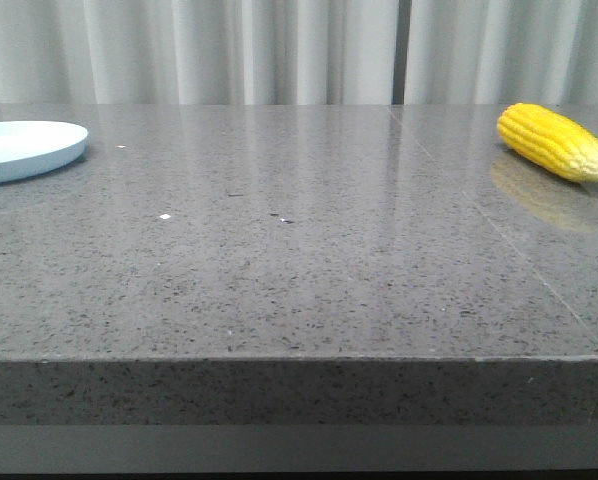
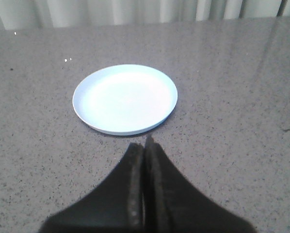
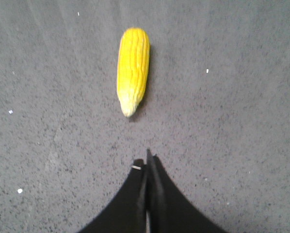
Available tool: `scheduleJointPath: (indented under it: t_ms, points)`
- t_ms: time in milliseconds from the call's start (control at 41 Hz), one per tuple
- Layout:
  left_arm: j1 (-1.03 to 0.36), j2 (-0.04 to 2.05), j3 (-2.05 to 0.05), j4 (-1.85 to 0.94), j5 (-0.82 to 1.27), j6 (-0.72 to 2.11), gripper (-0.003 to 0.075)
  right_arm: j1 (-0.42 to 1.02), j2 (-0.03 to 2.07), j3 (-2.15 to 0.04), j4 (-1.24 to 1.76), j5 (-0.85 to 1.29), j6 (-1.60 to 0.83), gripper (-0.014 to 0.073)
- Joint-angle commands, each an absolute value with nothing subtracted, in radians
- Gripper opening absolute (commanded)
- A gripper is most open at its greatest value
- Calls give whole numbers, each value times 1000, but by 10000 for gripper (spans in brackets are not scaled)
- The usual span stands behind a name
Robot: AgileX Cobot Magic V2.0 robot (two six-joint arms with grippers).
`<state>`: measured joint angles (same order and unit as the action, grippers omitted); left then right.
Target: Place corn on plate with both arms
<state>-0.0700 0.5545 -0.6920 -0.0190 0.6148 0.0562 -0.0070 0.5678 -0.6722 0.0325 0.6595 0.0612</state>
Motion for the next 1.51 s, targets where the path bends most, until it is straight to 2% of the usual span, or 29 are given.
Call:
scheduleJointPath:
  t_ms: [0, 49, 122, 220, 268, 341, 415, 537, 610, 902, 1098, 1268, 1488]
  points:
    - [-69, 588, -711, -28, 540, 59, -20, -12, 596, -696, 18, 592, 59, -64]
    - [-69, 600, -711, -28, 543, 59, -20, -12, 607, -696, 17, 592, 58, -55]
    - [-69, 614, -711, -28, 543, 59, -20, -12, 621, -696, 17, 592, 58, 9]
    - [-69, 629, -711, -28, 543, 59, -11, -12, 641, -696, 17, 592, 58, 225]
    - [-69, 633, -711, -28, 543, 59, 23, -12, 647, -696, 17, 592, 58, 356]
    - [-69, 633, -711, -28, 543, 59, 113, -12, 655, -696, 17, 592, 58, 518]
    - [-69, 633, -711, -28, 540, 59, 251, -12, 660, -696, 17, 594, 58, 615]
    - [-69, 633, -711, -28, 539, 59, 463, -12, 660, -696, 17, 594, 58, 623]
    - [-69, 638, -711, -26, 535, 59, 510, -12, 660, -696, 17, 588, 58, 623]
    - [-69, 817, -871, 117, 685, 61, 512, -12, 660, -696, 19, 570, 59, 623]
    - [-49, 1012, -979, 133, 693, 61, 512, -12, 660, -696, 19, 570, 59, 623]
    - [74, 1205, -1105, 47, 759, 64, 512, -12, 660, -696, 19, 570, 59, 623]
    - [224, 1421, -1260, -216, 812, 245, 512, -12, 660, -696, 19, 570, 59, 623]
